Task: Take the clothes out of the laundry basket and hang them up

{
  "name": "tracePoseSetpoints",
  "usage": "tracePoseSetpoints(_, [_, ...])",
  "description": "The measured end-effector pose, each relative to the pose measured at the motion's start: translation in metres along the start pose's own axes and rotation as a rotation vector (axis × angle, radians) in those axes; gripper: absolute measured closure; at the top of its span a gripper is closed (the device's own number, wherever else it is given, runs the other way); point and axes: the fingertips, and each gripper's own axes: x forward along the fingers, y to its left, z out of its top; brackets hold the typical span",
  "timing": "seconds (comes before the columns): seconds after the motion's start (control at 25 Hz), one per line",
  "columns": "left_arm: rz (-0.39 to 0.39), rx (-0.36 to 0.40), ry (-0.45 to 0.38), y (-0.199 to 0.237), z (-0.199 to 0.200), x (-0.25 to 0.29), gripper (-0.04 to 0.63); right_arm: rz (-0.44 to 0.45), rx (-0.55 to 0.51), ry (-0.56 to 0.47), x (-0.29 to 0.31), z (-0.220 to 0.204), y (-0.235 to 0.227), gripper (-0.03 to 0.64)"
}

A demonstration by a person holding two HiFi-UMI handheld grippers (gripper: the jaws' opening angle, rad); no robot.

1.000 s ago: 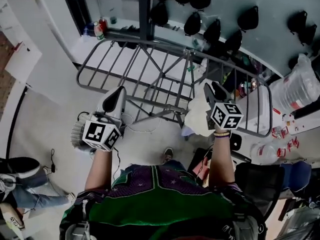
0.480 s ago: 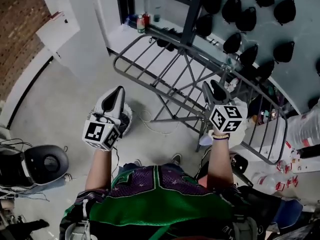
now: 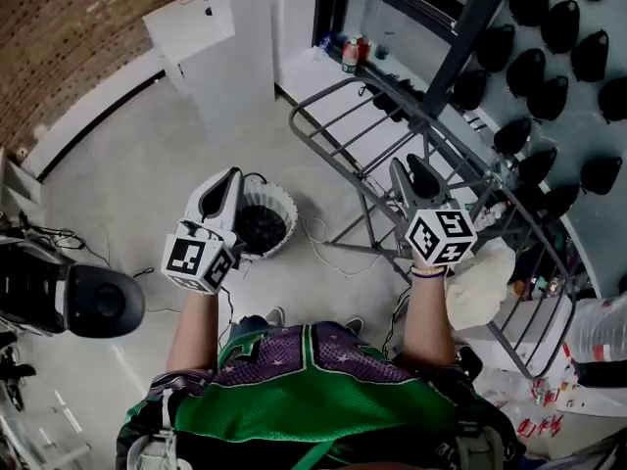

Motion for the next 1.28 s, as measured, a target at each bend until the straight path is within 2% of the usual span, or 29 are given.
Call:
tracePoseSetpoints(0.24, [0.126,0.023,0.011,0.039,0.006,-0.045,0.578,0.156,0.006,-0.017,0.041,0.007,0.064,0.485])
tracePoseSetpoints(0.4, [0.157,0.043,0.026,0.056,0.009,-0.066,0.577,0.225,0.008,-0.023,0.056,0.008,0.104,0.485])
tracePoseSetpoints(0.52, [0.14,0.053,0.043,0.065,0.007,-0.077,0.564,0.238,0.015,-0.019,0.057,0.004,0.128,0.485])
tracePoseSetpoints(0.64, [0.101,0.063,0.043,0.071,0.009,-0.088,0.494,0.221,0.013,-0.022,0.05,0.003,0.146,0.485])
tracePoseSetpoints(0.76, [0.06,0.065,0.054,0.086,0.006,-0.089,0.462,0.19,0.016,-0.019,0.055,0.001,0.156,0.486])
tracePoseSetpoints(1.0, [-0.013,0.086,0.073,0.121,-0.007,-0.086,0.459,0.155,0.017,-0.012,0.074,-0.004,0.184,0.485])
tracePoseSetpoints(1.28, [0.003,0.084,0.092,0.129,-0.017,-0.105,0.459,0.181,0.006,0.009,0.065,-0.008,0.208,0.485])
